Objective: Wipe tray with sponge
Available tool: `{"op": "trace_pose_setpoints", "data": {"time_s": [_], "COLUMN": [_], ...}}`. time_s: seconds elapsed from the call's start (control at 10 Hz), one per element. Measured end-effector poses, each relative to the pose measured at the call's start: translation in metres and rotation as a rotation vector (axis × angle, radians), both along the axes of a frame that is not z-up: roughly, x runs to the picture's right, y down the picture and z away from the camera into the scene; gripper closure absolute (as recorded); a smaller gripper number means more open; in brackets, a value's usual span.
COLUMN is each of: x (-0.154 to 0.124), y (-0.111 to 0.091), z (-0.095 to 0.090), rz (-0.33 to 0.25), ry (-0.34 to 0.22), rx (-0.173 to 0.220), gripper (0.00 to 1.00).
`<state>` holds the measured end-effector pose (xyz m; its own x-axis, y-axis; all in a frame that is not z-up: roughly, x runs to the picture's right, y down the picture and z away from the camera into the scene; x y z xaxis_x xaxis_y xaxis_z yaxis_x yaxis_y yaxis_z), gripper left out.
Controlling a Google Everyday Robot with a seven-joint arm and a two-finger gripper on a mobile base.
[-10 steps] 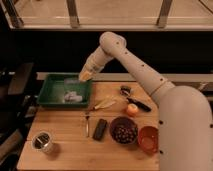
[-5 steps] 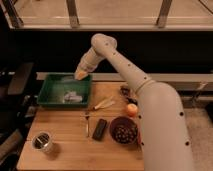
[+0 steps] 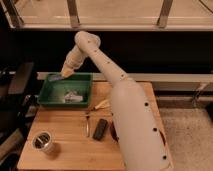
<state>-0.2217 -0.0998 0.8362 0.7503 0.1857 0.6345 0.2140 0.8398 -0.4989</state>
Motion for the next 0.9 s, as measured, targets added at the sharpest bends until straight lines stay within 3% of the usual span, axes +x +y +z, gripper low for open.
{"op": "trace_pose_setpoints", "data": {"time_s": [0.6,0.9], "x": [0.003,-0.015], "y": [0.000,0.009], "z": [0.003,0.024], "rz": [-0.009,-0.038], "ry": [-0.003,-0.010], "rx": [0.001,0.004], "gripper": [1.00,1.00]}}
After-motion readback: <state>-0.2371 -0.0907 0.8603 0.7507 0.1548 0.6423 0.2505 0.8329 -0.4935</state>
